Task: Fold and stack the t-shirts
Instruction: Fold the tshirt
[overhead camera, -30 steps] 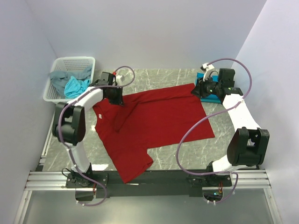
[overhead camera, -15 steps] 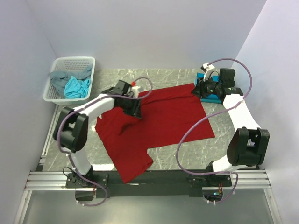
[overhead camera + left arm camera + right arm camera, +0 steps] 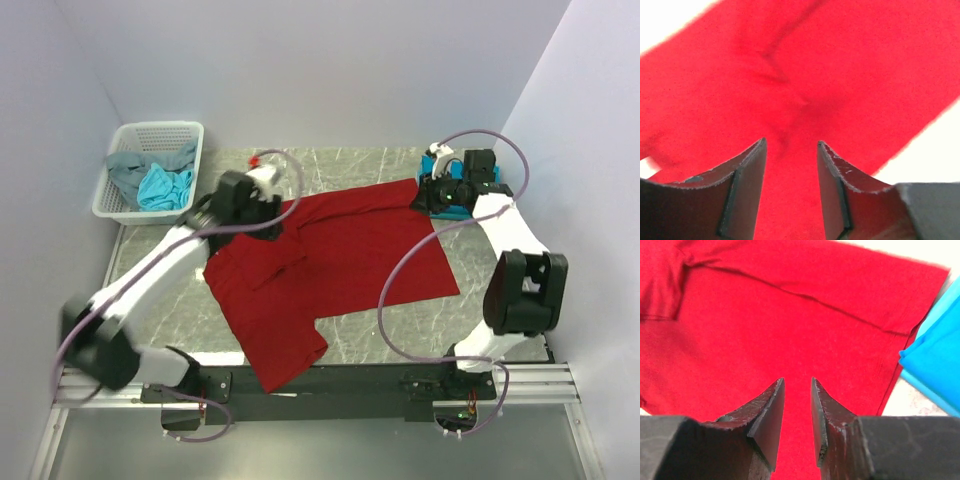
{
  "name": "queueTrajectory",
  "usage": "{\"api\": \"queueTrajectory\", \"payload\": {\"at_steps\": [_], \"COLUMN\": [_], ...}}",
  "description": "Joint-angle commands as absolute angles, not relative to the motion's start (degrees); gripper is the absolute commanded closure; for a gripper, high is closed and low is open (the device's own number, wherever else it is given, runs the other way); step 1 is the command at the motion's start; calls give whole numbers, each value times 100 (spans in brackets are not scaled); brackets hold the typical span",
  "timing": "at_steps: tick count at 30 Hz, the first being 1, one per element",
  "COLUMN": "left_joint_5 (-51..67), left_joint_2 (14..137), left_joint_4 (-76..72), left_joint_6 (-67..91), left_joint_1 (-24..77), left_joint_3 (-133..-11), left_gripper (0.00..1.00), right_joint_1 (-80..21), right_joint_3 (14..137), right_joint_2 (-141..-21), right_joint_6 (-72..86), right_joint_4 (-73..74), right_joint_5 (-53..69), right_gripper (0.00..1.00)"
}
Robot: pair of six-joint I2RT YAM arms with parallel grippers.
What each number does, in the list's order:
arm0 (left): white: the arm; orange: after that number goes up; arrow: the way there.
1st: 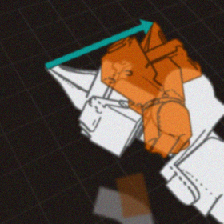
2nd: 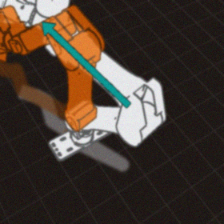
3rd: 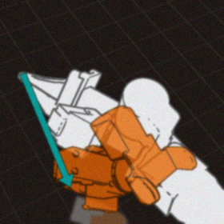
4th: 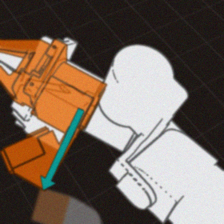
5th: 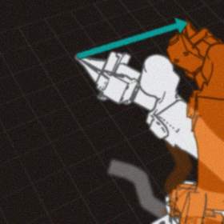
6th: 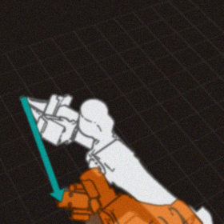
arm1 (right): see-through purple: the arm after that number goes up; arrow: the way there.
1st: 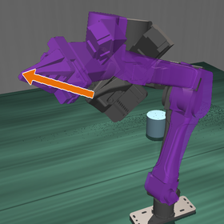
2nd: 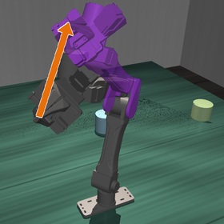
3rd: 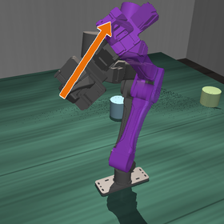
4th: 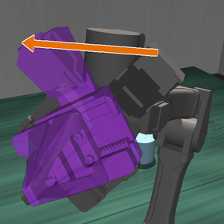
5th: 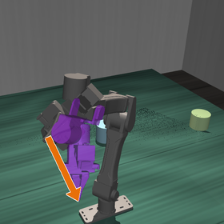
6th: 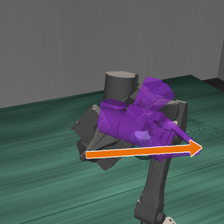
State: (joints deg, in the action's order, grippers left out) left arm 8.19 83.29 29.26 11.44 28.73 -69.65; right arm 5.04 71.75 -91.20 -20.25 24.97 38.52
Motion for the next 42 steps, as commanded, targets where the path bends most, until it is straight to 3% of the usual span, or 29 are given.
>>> {"api": "queueTrajectory", "payload": {"at_steps": [1,5,11,17,27,42], "left_joint_5": [-720,-1203,-1424,-1467,-1415,-1380], "left_joint_2": [7131,6040,5248,5256,5247,5221], "left_joint_4": [2383,2066,2118,2083,2057,2092], "left_joint_6": [1327,1362,1283,1231,1143,1195], "left_joint_1": [2856,2848,2839,2839,2839,2839], "left_joint_3": [-6075,-5170,-4387,-4456,-4465,-4456], "left_gripper": [46,30,30,30,31,31], "right_joint_1": [545,510,282,-228,-931,-1028], "right_joint_3": [7549,8311,10129,11397,11680,11601], "right_joint_2": [-9526,-10176,-11573,-12717,-13227,-13465], "right_joint_6": [-2136,-2153,-2013,-1969,-2153,-2312], "right_joint_4": [2751,3110,3769,4218,4307,4737], "right_joint_5": [3674,3376,2603,1846,1073,993], "right_gripper": [65,65,65,69,71,71]}}
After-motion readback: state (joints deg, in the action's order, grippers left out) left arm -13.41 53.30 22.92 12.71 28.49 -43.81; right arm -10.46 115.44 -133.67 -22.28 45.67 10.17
